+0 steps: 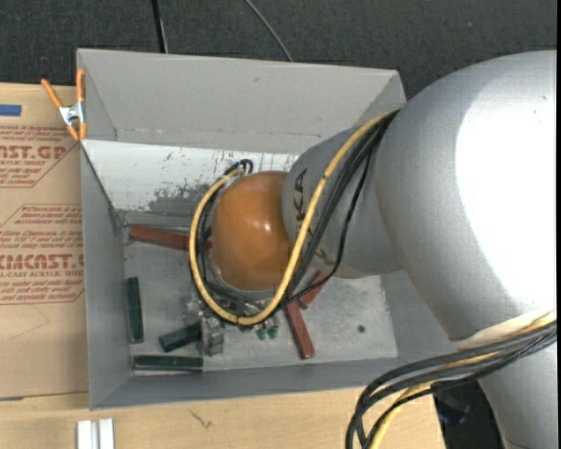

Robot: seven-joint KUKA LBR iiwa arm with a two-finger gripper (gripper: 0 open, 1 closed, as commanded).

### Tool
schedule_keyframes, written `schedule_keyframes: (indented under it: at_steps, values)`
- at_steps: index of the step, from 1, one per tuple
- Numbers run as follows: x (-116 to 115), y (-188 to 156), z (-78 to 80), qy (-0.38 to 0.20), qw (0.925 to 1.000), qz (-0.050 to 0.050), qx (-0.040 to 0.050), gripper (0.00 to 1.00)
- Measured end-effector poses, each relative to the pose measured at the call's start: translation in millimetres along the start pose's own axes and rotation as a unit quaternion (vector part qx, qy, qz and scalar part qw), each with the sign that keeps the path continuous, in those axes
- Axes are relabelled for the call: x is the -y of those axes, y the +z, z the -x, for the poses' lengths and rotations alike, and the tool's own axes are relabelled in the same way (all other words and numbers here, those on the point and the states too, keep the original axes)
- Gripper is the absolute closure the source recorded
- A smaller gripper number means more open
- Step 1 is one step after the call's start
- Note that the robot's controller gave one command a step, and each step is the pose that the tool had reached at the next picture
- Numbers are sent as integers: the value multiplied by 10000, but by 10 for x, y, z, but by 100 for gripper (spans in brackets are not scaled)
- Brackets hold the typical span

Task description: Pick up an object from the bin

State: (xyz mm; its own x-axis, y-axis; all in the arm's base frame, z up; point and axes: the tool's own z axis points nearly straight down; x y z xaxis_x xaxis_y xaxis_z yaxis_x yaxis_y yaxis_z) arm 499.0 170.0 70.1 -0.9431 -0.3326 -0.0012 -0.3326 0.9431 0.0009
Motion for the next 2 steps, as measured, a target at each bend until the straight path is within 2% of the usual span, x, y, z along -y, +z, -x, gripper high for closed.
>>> schedule_keyframes:
  at_steps: [1, 2]
  values:
    - [0, 0, 0, 0, 10000, 1, 0, 100]
    - [443, -2036, -331, 250, 9997, -10, 24, 100]
